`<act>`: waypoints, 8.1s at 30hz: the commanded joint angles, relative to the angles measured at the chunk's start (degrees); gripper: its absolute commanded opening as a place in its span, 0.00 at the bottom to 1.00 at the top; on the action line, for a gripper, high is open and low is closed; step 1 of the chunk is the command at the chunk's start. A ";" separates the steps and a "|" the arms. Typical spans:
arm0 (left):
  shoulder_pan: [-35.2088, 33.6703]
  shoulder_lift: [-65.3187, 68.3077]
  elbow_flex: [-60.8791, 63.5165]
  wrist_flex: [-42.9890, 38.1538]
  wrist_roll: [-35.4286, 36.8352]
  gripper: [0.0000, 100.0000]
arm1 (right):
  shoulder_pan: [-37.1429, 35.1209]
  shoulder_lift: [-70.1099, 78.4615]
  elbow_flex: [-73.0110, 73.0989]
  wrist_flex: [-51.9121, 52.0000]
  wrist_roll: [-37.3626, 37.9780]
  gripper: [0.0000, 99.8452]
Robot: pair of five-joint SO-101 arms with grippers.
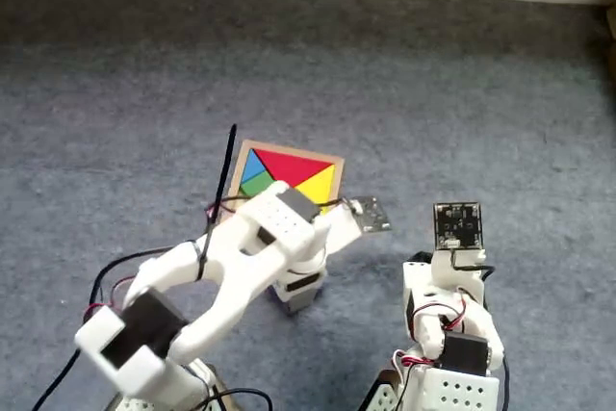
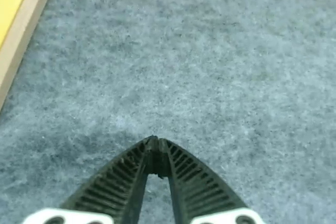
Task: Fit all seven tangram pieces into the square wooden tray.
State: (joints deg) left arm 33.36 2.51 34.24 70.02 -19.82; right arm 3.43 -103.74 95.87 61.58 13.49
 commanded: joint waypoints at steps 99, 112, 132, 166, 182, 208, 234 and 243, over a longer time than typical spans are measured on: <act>-20.26 -37.85 22.99 -27.43 13.71 0.15 | 0.84 -0.04 6.64 -0.57 -0.18 0.01; -20.18 -23.52 20.70 -36.13 16.44 0.16 | 0.84 0.04 6.64 -0.57 -0.18 0.01; -23.25 -22.73 17.63 -28.75 19.34 0.13 | 0.84 0.04 6.64 -0.48 -0.18 0.01; -29.67 -86.73 46.99 -27.25 22.68 0.07 | 0.40 -0.22 6.64 -0.57 -0.44 0.01; -29.67 -106.68 58.59 -27.16 16.35 0.03 | -11.74 -0.48 6.55 -0.84 -0.62 0.01; -42.59 -106.51 62.99 1.05 16.18 0.03 | -12.00 -0.48 6.73 9.19 -9.05 0.01; -51.38 -106.51 62.99 5.71 16.44 0.03 | -11.91 -0.48 6.73 9.10 -8.88 0.01; -51.38 -106.51 62.99 5.71 16.44 0.03 | -11.91 -0.48 6.73 9.10 -8.88 0.01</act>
State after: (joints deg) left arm -17.27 -102.29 96.04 75.38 -3.30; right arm -8.18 -103.74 95.87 70.46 4.79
